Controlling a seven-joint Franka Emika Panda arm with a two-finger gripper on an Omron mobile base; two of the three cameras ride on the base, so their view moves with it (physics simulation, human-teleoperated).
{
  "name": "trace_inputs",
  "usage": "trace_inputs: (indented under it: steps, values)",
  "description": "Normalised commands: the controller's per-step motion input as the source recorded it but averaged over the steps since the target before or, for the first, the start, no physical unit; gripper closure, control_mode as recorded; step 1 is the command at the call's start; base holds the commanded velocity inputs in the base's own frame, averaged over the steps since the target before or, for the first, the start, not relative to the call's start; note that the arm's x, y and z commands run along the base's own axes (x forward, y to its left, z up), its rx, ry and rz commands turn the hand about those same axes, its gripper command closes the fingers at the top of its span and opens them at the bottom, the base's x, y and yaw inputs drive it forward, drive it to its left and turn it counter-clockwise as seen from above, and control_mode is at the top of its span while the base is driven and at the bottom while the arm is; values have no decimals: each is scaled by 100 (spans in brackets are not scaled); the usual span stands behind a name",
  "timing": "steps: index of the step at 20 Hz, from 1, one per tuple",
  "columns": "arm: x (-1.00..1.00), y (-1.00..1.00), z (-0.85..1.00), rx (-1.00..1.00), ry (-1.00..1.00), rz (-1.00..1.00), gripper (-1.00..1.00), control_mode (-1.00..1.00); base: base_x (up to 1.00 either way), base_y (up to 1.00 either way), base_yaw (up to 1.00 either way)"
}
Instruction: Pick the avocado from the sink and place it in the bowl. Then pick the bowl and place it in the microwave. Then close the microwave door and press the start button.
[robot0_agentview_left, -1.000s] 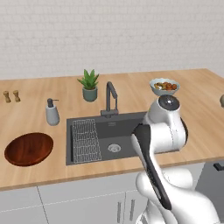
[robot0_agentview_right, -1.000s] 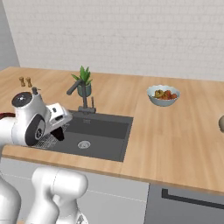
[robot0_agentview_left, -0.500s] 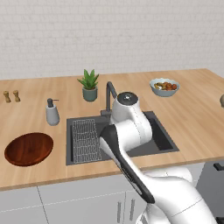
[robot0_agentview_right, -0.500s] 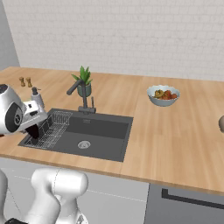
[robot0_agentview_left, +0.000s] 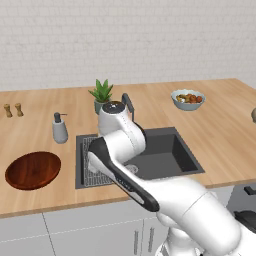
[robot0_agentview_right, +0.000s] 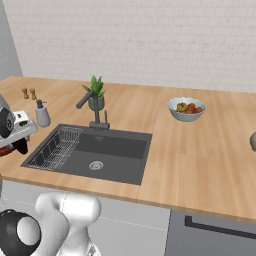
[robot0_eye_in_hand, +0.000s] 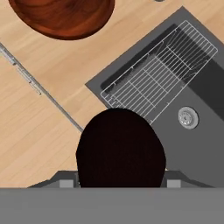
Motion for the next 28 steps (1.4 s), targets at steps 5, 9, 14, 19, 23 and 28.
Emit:
trace_inputs:
  steps: [5, 9, 14, 19, 23, 28]
  values:
    - [44, 76, 0, 0, 11, 0, 100, -100, 0, 0, 0]
    - [25, 56, 0, 0, 4, 0, 100, -100, 0, 0, 0]
    - [4, 31, -3, 0, 0, -6, 100, -100, 0, 0, 0]
    - [21, 38, -2, 0, 0, -11, 100, -100, 0, 0, 0]
    - [27, 40, -7, 0, 0, -12, 100, -100, 0, 0, 0]
    - [23, 36, -13, 0, 0, -12, 100, -100, 0, 0, 0]
